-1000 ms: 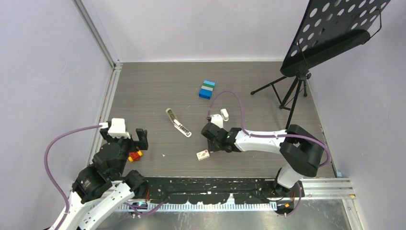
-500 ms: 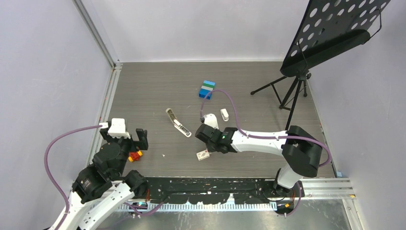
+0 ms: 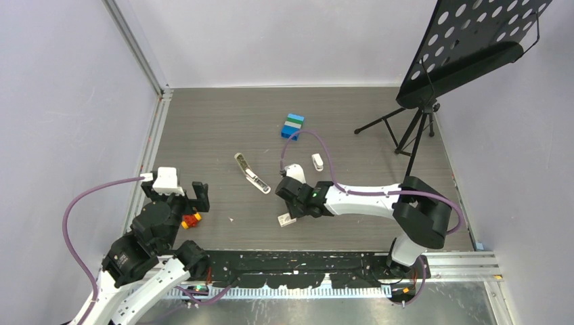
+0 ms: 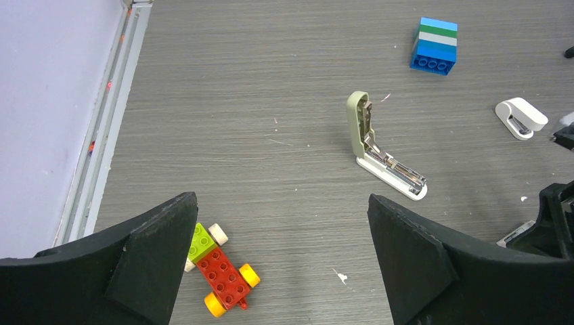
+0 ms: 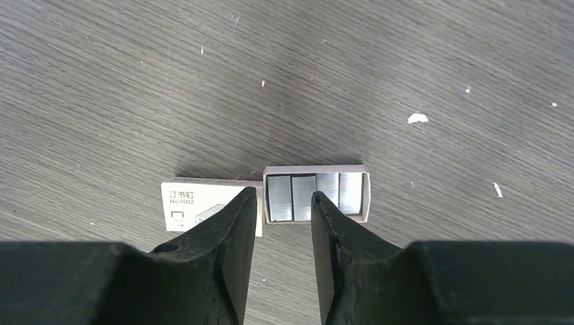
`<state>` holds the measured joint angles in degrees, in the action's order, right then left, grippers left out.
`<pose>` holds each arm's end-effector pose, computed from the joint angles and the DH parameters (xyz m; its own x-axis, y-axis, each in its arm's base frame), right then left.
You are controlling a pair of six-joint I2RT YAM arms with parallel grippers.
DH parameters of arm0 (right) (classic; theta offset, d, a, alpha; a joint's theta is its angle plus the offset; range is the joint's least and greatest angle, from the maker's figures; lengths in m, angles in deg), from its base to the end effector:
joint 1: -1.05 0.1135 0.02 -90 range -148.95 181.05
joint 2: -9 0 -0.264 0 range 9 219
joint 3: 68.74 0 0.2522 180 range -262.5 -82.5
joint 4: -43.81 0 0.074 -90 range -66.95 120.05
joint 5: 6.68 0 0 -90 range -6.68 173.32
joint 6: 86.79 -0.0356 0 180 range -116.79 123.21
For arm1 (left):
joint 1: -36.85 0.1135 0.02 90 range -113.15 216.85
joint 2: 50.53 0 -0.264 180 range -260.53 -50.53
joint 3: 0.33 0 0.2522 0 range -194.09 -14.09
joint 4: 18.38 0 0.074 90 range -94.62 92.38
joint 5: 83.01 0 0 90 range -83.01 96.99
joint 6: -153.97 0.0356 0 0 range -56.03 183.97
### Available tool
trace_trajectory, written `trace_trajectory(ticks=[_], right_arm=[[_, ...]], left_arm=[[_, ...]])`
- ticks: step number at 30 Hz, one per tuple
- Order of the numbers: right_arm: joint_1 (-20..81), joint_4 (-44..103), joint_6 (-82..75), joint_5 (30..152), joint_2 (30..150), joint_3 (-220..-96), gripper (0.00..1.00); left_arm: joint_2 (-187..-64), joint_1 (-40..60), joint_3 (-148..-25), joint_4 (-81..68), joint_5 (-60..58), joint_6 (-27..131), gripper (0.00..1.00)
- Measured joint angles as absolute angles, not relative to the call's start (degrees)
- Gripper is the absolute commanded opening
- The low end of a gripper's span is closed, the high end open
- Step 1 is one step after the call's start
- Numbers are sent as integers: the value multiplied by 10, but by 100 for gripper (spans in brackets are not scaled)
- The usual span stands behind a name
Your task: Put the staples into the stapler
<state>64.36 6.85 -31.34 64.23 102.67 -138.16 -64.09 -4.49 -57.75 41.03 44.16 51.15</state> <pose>0.1535 0.2795 0.1790 -0.7629 -0.3244 -0.5592 -0.4139 0.9096 0.0371 0.0471 -0.0128 0.3227 -0.2161 -0.0454 -0.9753 0.0424 0.9975 -0.0558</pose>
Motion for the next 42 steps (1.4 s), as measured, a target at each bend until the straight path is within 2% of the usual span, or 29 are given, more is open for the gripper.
trace_trajectory(ticks=[22,42], right_arm=[[639,105,-309,667,1041,-1374,42],[627,122,-299,658,990,-1324,43]], left_arm=[[-641,-45,-577,410,439,512,100],[-641,-45,-577,410,438,512,100]])
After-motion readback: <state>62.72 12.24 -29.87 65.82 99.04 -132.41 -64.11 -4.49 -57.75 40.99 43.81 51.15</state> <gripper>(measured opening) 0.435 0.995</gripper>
